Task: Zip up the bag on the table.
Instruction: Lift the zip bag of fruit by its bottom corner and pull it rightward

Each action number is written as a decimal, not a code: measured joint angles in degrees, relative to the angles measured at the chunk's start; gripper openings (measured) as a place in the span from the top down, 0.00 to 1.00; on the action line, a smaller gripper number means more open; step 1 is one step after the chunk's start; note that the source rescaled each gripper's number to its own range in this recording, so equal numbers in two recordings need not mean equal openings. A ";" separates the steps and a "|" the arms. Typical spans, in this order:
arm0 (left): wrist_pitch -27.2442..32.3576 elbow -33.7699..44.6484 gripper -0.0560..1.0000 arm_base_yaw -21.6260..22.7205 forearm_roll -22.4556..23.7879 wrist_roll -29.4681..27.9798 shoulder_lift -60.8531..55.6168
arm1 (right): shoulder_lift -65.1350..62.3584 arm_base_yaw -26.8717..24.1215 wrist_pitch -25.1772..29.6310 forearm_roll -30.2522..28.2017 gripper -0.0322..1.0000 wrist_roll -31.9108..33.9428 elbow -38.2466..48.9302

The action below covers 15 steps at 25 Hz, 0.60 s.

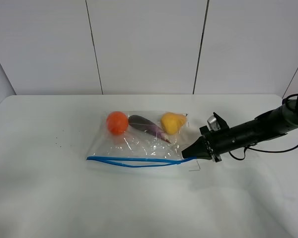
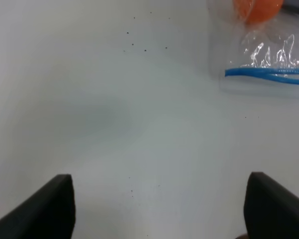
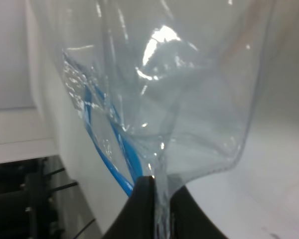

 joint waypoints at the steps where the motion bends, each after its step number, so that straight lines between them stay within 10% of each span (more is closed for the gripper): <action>1: 0.00 0.00 0.12 0.00 0.00 0.00 0.00 | 0.00 0.00 0.62 0.22 0.97 -0.01 0.00; 15: 0.00 0.00 0.12 0.00 0.00 0.00 0.00 | -2.16 0.00 2.99 3.62 0.97 7.48 0.00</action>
